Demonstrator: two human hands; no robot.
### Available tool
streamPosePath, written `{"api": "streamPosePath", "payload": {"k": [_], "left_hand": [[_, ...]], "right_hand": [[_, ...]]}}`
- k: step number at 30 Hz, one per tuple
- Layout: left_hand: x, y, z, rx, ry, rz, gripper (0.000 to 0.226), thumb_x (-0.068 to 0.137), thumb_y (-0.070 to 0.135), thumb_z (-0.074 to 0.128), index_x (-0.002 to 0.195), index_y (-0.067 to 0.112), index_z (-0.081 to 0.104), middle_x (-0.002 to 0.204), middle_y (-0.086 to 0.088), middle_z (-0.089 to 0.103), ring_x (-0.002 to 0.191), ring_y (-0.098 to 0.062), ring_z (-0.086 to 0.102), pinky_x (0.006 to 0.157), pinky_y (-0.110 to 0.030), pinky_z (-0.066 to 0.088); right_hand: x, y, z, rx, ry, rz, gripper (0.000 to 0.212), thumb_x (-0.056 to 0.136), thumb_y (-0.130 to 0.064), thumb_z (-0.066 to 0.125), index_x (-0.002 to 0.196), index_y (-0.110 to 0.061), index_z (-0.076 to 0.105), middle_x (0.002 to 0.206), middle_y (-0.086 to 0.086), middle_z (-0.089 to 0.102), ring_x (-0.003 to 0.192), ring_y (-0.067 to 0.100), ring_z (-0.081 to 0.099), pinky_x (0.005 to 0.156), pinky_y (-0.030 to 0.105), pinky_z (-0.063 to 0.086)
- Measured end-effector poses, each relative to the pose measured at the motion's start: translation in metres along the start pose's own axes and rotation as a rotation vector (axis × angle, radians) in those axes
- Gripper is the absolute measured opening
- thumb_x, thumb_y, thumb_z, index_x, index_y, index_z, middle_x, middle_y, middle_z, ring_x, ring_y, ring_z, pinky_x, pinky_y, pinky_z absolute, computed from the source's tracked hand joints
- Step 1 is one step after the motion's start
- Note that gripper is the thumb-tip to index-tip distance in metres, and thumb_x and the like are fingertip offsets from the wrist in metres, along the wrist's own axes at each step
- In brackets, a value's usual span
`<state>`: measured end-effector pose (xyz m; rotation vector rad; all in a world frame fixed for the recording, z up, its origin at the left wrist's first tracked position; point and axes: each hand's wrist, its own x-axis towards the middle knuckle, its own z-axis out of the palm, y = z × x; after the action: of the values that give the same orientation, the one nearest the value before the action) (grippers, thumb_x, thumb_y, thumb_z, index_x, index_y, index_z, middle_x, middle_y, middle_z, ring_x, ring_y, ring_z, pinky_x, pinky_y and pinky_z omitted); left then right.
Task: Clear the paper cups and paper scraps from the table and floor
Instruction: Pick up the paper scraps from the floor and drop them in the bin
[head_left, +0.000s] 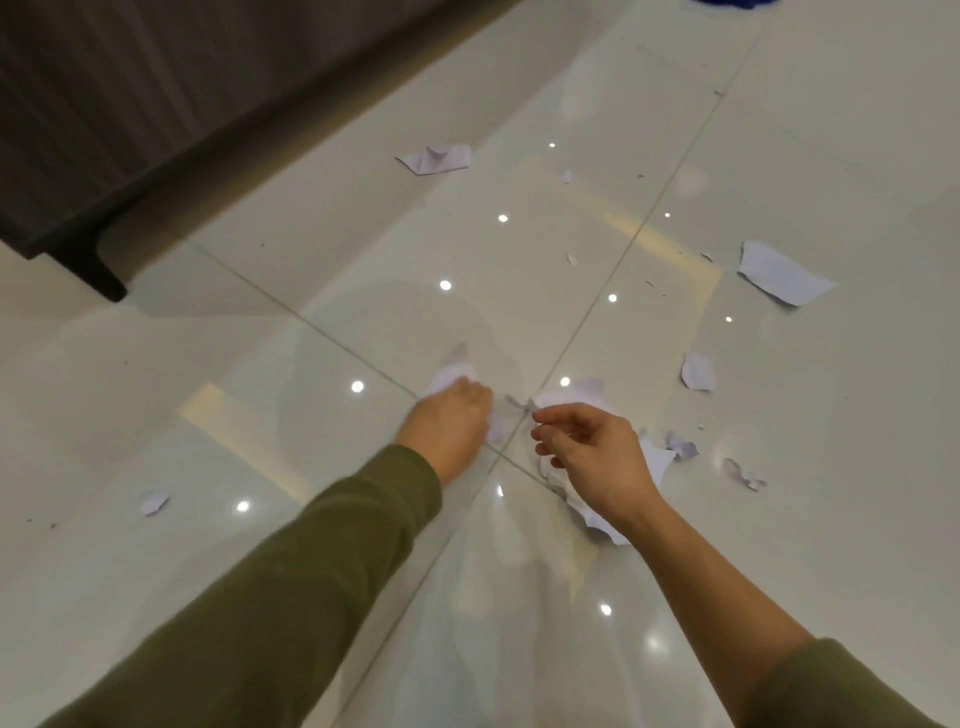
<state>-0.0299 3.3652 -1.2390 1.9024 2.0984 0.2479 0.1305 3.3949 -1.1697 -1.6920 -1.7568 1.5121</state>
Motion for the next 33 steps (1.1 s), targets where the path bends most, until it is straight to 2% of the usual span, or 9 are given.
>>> {"api": "streamPosePath", "payload": {"k": [2,6,10,16,19,22,26,30,33], "left_hand": [[-0.009,0.026,0.013,-0.044,-0.023,0.08,0.03,0.096,0.018,0.039,0.123,0.011,0.05,0.119,-0.007,0.056,0.103,-0.025,0.056,0.076,-0.029,0.039],[-0.006,0.041,0.012,-0.095,-0.058,-0.003,0.036,0.097,0.019,0.029,0.124,0.012,0.052,0.106,-0.014,0.063,0.094,-0.032,0.059,0.07,-0.033,0.038],[-0.004,0.009,-0.031,-0.41,0.227,-0.285,0.029,0.092,0.02,0.053,0.118,0.016,0.064,0.111,-0.013,0.068,0.104,-0.03,0.062,0.092,-0.03,0.043],[-0.066,-0.089,-0.084,-0.47,0.487,-0.633,0.011,0.09,0.02,0.056,0.095,0.015,0.065,0.089,-0.007,0.068,0.082,-0.026,0.061,0.08,-0.029,0.047],[-0.116,-0.125,-0.097,-0.417,0.573,-0.779,0.008,0.092,0.022,0.053,0.093,0.017,0.059,0.082,-0.001,0.064,0.076,-0.02,0.054,0.072,-0.026,0.04],[-0.168,-0.15,-0.104,-0.302,0.624,-0.903,0.009,0.093,0.023,0.05,0.093,0.016,0.056,0.077,0.001,0.058,0.071,-0.022,0.052,0.068,-0.028,0.039],[-0.23,-0.174,-0.1,-0.235,0.562,-1.069,0.01,0.095,0.023,0.046,0.095,0.014,0.051,0.078,-0.004,0.055,0.067,-0.024,0.049,0.064,-0.031,0.039],[-0.243,-0.164,-0.072,-0.448,0.359,-1.172,0.014,0.097,0.02,0.036,0.093,0.01,0.045,0.084,-0.013,0.056,0.075,-0.031,0.051,0.07,-0.034,0.039],[-0.22,-0.132,-0.051,-0.689,0.373,-1.079,0.025,0.093,0.03,0.034,0.087,0.016,0.054,0.099,-0.001,0.061,0.088,-0.023,0.053,0.083,-0.03,0.036]], "right_hand": [[-0.006,0.006,-0.009,0.003,0.049,0.005,0.022,0.085,-0.014,0.061,0.08,-0.035,0.065,0.08,-0.004,0.071,0.078,0.013,0.068,0.076,0.034,0.056],[-0.016,0.012,-0.019,0.016,0.096,0.006,0.022,0.085,-0.011,0.06,0.081,-0.032,0.065,0.081,-0.005,0.07,0.074,0.008,0.067,0.074,0.028,0.054],[-0.019,0.007,-0.013,0.051,0.077,-0.01,0.024,0.085,-0.011,0.058,0.08,-0.033,0.065,0.082,-0.006,0.07,0.074,0.008,0.066,0.071,0.025,0.053],[-0.012,-0.026,0.051,0.073,-0.051,-0.109,0.022,0.085,-0.012,0.058,0.081,-0.032,0.065,0.082,-0.006,0.07,0.078,0.01,0.067,0.068,0.022,0.05],[-0.009,-0.052,0.093,0.022,-0.095,-0.204,0.018,0.083,-0.016,0.062,0.097,-0.026,0.066,0.089,-0.004,0.069,0.088,0.014,0.065,0.081,0.026,0.05],[-0.009,-0.075,0.117,-0.068,-0.126,-0.304,0.047,0.08,-0.031,0.069,0.125,-0.021,0.057,0.117,-0.004,0.063,0.108,0.01,0.058,0.095,0.025,0.043],[-0.004,-0.078,0.115,-0.238,-0.06,-0.388,0.068,0.08,-0.042,0.067,0.139,-0.018,0.042,0.144,0.0,0.044,0.133,0.016,0.04,0.102,0.022,0.027],[0.001,-0.054,0.085,-0.322,-0.029,-0.234,0.07,0.083,-0.038,0.065,0.143,-0.017,0.035,0.145,0.007,0.043,0.133,0.022,0.04,0.102,0.031,0.033],[0.001,-0.038,0.066,-0.315,-0.015,-0.191,0.066,0.083,-0.032,0.065,0.141,-0.017,0.038,0.141,0.008,0.047,0.129,0.022,0.044,0.099,0.03,0.035]]}}
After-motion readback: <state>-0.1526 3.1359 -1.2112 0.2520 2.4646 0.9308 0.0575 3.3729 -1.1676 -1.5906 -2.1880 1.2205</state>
